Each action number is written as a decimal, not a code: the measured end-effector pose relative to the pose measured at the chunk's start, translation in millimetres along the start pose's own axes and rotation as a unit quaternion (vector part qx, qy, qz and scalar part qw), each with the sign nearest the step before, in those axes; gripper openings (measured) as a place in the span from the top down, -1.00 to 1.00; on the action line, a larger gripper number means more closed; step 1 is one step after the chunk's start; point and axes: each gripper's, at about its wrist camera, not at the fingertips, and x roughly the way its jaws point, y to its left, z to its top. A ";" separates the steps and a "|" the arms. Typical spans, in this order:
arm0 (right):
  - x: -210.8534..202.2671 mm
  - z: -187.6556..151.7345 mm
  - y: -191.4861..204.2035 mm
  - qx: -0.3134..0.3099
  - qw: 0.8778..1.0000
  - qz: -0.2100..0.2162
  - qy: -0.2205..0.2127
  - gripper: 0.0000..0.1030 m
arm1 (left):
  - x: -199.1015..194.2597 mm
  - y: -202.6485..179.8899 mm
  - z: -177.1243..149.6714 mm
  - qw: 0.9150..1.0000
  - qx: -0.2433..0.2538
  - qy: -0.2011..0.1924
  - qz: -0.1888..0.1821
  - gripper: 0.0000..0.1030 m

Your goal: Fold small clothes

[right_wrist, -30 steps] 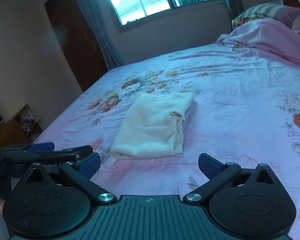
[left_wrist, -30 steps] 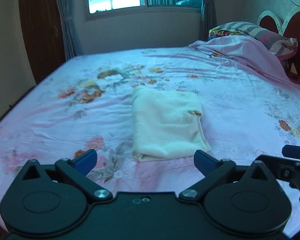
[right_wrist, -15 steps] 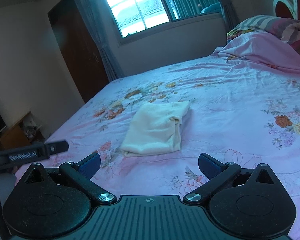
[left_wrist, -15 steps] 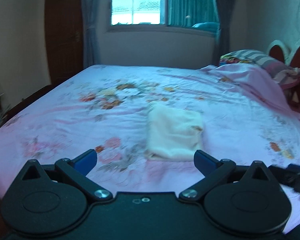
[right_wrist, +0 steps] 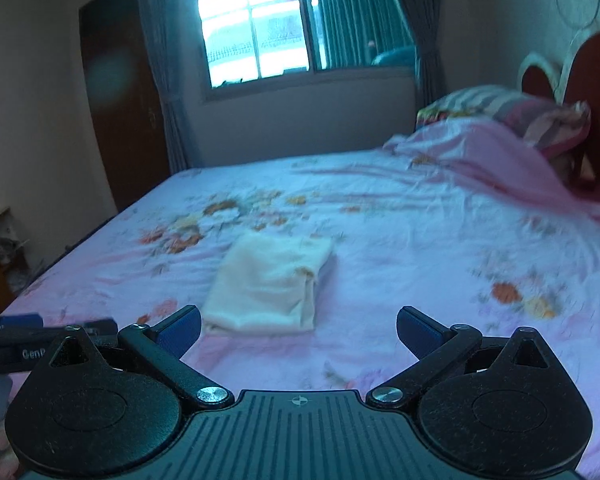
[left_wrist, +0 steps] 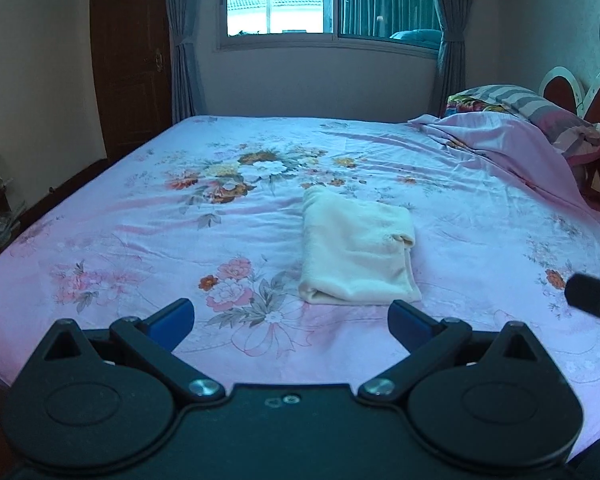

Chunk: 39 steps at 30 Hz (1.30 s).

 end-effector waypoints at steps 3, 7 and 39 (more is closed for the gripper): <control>0.2 0.8 -2.8 0.001 1.000 0.012 -0.010 -0.99 | 0.9 -1.4 1.3 1.000 -0.002 0.002 -0.001 -0.97; 1.5 1.8 -8.7 0.009 1.000 0.003 -0.015 -0.99 | 3.7 -1.9 2.5 1.000 0.001 0.006 -0.003 -0.97; 12.2 4.6 -25.7 0.039 0.999 0.011 -0.009 -0.99 | 12.7 -19.1 16.7 1.000 0.014 0.009 -0.009 -0.97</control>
